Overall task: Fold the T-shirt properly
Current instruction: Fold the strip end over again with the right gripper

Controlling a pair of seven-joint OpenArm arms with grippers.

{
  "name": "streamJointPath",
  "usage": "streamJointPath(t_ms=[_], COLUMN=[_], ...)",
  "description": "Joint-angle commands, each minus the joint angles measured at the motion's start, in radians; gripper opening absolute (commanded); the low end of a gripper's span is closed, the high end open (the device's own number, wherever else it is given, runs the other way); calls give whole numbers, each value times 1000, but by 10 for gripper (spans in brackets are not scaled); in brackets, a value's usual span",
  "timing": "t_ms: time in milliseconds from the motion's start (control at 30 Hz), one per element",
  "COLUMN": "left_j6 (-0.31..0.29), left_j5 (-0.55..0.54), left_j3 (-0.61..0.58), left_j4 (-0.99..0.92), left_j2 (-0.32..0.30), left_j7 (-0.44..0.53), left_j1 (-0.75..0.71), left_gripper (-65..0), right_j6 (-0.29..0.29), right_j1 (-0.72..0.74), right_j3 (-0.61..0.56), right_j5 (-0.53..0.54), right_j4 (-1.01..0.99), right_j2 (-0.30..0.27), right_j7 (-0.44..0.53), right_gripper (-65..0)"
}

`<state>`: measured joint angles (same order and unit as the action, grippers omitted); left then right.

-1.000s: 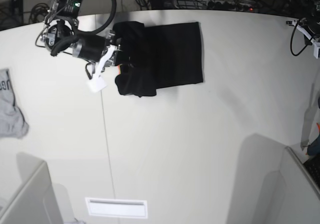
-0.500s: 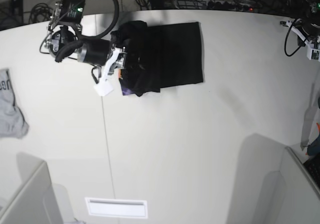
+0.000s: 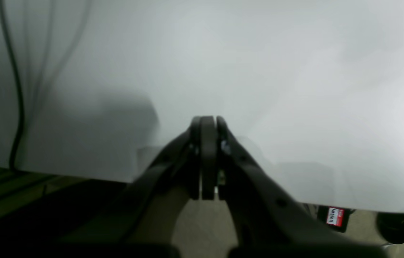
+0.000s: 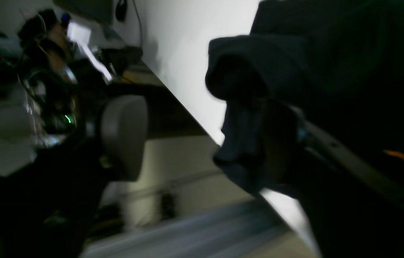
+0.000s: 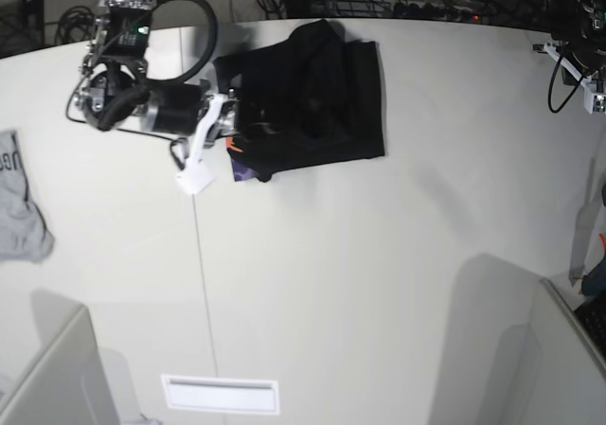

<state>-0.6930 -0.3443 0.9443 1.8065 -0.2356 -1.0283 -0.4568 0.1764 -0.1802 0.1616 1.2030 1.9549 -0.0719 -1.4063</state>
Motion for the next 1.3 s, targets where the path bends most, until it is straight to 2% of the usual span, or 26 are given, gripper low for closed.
streamJointPath(t_ms=[0,100,133,233,300,500,667,733,867,967,1067,1200,1267], left_j6=[-5,-5,-5,-5,-5,-5,-5,-5,-5,-5,-5,-5,-5], left_j5=[-8,-8,-9,-9,-11,-11,-11,-11,-11,-11,-11,-16,-71], left_j3=[8,8,5,-1,-1,-1,3,-1,-5,-54,-98,-195,-232], left_j4=[5,-14,-14,-12,-14,-12,-14,-14,-11,-14,-6,3,36], left_j2=[-15,-15,-15,-12,-11,-8,-8,-8,-8,-8,-8,-5,12], left_j7=[15,18,18,18,18,18,18,18,18,18,18,16,16], left_j1=[-4,-3,-3,0,0,2,2,2,3,13,13,13,10], left_gripper=[-650,-650,-650,-650,-650,-650,-650,-650,-650,-650,-650,-650,-650], right_j6=[-1,5,5,-1,-1,-1,-2,-4,-61,-104,-130,-127,-127], right_j1=[-6,-15,-17,-31,-26,41,83,117,218,304,362,400,374], right_j3=[25,37,29,-10,-76,-227,-313,-351,-426,-495,-498,-475,-415], right_j5=[-16,-79,-97,-140,-209,-383,-351,-360,-358,-354,-351,-354,-354], right_j4=[10,8,8,5,-7,-133,-145,-170,-295,-397,-414,-311,-276], right_j2=[-7,-45,-59,-79,-78,-39,-32,5,71,108,146,139,74], right_j7=[10,10,11,45,60,104,106,100,106,107,97,71,91], right_gripper=[-351,-621,-650,-650,-650,-650,-650,-650,-650,-650,-650,-650,-650])
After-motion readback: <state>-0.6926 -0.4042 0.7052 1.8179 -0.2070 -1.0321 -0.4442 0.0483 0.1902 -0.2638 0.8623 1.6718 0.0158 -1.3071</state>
